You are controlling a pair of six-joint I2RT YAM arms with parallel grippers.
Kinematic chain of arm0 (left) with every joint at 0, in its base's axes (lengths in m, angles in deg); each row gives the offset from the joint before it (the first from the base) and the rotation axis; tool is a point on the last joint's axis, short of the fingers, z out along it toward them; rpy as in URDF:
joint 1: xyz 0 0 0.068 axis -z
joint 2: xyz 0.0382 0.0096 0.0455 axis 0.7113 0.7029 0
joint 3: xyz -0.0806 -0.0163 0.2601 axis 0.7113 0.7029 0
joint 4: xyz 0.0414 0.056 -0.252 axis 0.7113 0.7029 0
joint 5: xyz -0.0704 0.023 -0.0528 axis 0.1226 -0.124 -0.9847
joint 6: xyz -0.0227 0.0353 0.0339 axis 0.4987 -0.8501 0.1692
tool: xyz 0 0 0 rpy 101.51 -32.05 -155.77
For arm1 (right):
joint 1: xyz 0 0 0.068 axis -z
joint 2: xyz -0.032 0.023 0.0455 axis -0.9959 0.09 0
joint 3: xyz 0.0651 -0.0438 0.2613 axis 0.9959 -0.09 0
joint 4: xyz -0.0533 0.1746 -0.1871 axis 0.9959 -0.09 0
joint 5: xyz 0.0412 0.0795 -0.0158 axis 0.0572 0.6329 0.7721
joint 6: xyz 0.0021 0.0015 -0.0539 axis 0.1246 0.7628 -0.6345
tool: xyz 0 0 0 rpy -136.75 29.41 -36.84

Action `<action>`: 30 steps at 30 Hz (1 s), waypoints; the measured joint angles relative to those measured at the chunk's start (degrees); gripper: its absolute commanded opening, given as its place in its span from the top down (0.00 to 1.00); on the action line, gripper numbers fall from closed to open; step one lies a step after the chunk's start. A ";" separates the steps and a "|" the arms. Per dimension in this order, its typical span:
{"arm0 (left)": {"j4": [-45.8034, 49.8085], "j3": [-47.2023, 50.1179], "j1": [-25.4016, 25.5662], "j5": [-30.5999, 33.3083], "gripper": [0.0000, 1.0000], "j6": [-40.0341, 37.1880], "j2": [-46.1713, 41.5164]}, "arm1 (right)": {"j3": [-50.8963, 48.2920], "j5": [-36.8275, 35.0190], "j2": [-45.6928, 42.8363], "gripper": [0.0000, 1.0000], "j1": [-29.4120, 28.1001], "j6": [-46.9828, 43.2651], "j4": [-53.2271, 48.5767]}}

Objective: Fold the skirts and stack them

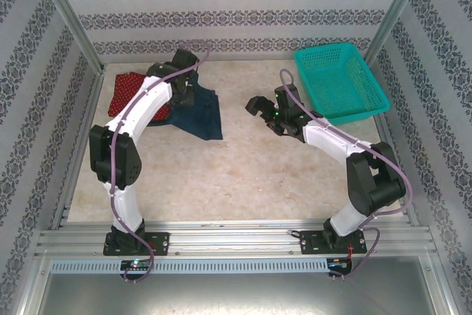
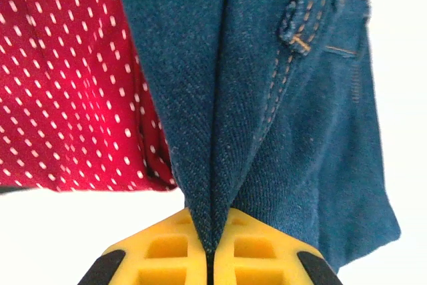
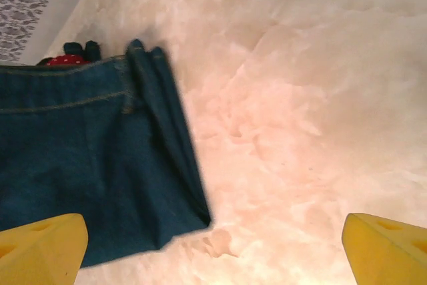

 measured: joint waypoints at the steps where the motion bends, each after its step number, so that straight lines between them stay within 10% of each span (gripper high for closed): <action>1: 1.05 -2.64 0.00 0.39 1.00 -0.98 1.09 | 0.00 -0.13 -0.24 0.02 0.20 -0.22 -0.70; 13: 15.89 -37.13 -3.54 1.81 1.00 -11.96 16.63 | -0.87 -0.74 -3.32 0.02 0.57 -3.48 -2.91; 30: 20.72 -40.22 -23.93 -22.73 1.00 -16.22 16.87 | -1.73 -1.22 -3.34 0.02 0.57 -3.72 -6.25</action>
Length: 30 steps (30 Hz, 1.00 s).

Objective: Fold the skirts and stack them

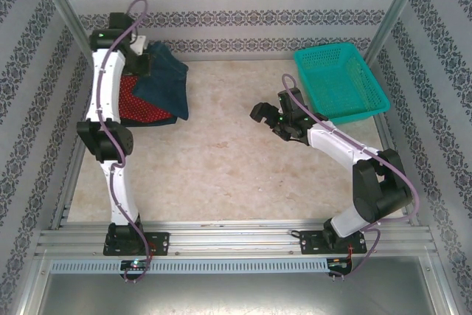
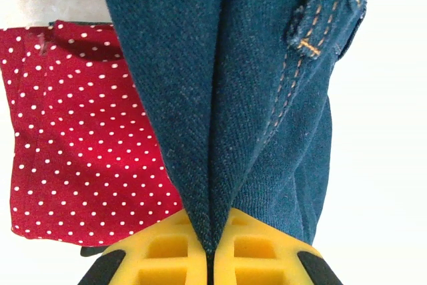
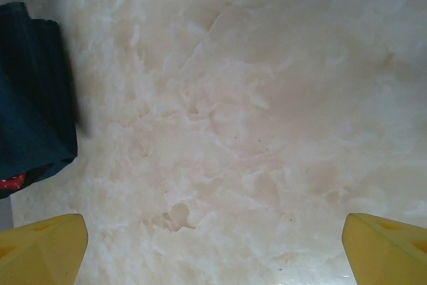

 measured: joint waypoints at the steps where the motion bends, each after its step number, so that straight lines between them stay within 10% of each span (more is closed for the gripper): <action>1: 0.02 0.00 -1.51 -1.84 1.00 -0.52 0.00 | 0.02 -0.20 0.00 0.02 0.00 0.00 -0.26; 17: 0.46 0.00 -17.09 -22.21 1.00 -11.54 1.77 | 2.89 -3.43 0.02 0.02 -1.03 -0.15 -6.25; 30: -1.22 3.89 -18.34 -22.21 1.00 -15.15 7.43 | 7.30 -4.94 1.44 0.02 -3.91 -1.79 -8.41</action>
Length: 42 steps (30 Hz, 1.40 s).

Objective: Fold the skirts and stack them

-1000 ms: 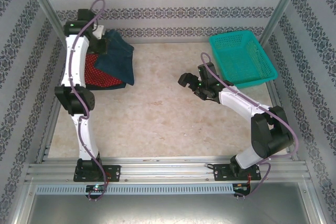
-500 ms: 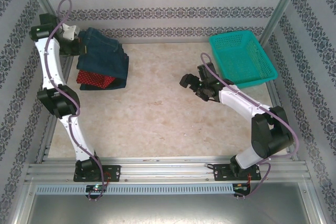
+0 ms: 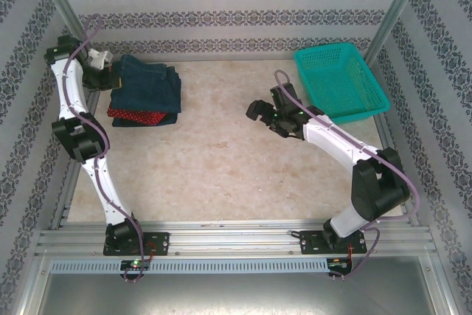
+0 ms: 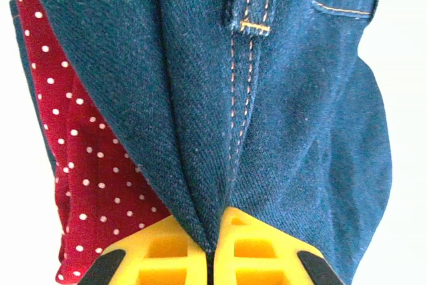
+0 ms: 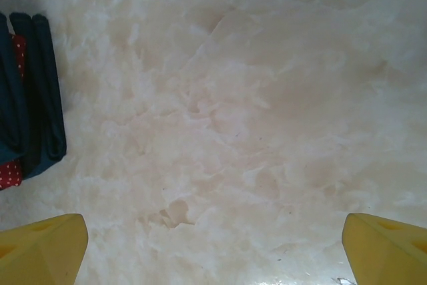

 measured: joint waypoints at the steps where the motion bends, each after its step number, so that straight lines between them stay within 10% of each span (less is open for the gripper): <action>1: -0.83 0.59 0.00 0.87 1.00 -0.04 0.07 | 0.04 -0.22 0.04 0.02 -0.39 -0.22 -0.02; 11: -8.37 7.41 -0.02 5.92 0.97 -0.57 1.84 | 0.04 -1.73 -0.04 0.02 -1.11 -1.27 -0.98; 14: -9.60 8.00 -0.09 6.95 0.60 -0.59 2.47 | 0.02 -2.12 -0.28 0.02 -1.09 -1.42 -1.11; 24: -17.03 15.61 0.31 9.68 0.00 13.70 -5.75 | -0.94 -3.39 -1.31 0.02 -1.07 -1.60 -1.01; 33: -46.05 60.63 6.97 8.66 0.00 39.58 -39.43 | -0.94 -3.08 -0.85 0.02 -0.70 -1.81 0.52; 42: -61.53 81.37 13.84 9.88 0.00 57.57 -44.26 | -1.03 -1.99 -0.11 0.02 -0.20 -1.75 3.80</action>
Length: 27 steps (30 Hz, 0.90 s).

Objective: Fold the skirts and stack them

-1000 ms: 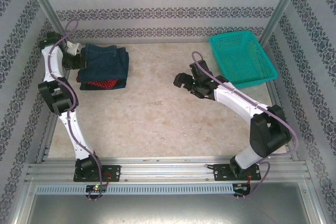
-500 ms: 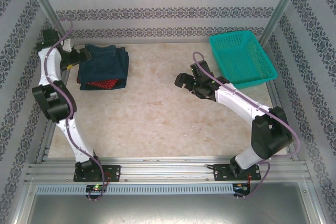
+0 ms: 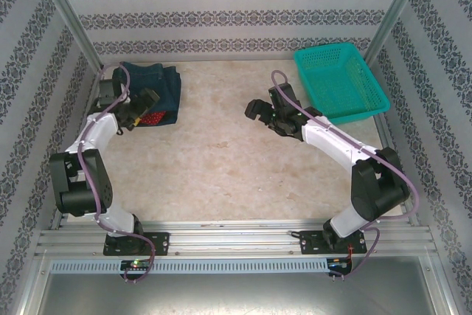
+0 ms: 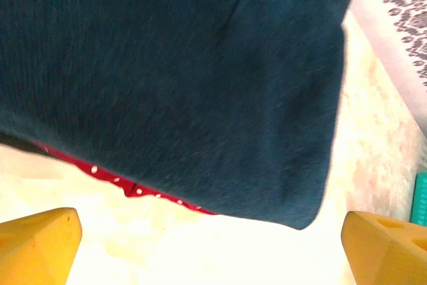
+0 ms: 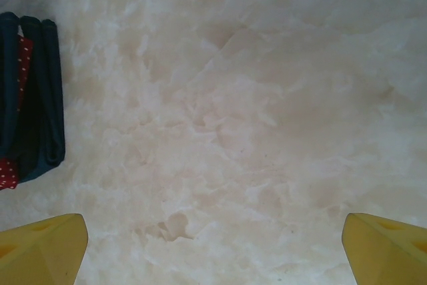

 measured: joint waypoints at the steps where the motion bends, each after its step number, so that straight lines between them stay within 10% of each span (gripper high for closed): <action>1: -0.81 0.79 0.17 -0.04 0.00 1.16 0.20 | -0.11 0.17 0.00 0.02 0.00 0.00 0.35; 17: -18.56 0.04 6.93 0.68 0.00 7.06 11.04 | -11.21 0.57 -7.52 0.02 0.96 -6.75 8.63; 27: -19.56 -4.35 13.92 -4.11 0.00 -6.60 14.23 | -11.65 -0.57 -11.30 0.02 0.96 -14.93 11.96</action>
